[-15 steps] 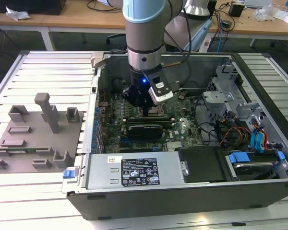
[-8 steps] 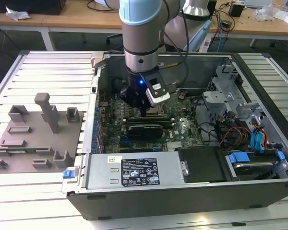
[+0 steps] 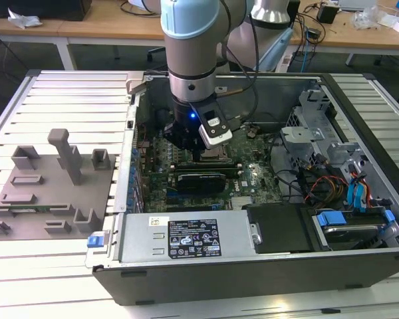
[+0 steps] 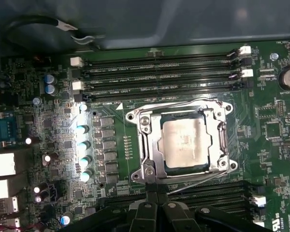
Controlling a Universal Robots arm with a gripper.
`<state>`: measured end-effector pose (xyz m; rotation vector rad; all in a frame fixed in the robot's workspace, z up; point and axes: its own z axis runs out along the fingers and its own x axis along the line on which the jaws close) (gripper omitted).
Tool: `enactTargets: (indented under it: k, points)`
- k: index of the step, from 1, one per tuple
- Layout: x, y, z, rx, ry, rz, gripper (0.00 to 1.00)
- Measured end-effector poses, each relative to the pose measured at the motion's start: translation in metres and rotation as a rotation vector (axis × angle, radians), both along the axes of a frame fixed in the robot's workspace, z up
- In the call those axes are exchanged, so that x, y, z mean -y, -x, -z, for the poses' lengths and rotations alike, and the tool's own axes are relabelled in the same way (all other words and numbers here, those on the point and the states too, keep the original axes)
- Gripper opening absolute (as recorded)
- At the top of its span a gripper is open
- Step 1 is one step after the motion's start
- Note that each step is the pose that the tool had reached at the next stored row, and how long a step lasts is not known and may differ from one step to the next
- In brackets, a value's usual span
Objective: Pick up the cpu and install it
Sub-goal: 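Install the second cpu locking lever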
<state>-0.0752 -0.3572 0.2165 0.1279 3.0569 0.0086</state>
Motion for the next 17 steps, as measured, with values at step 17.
enactTargets:
  k: [17]
  points:
    - [0.0185, 0.0115, 0.0067, 0.0164, -0.1111, -0.068, 0.11]
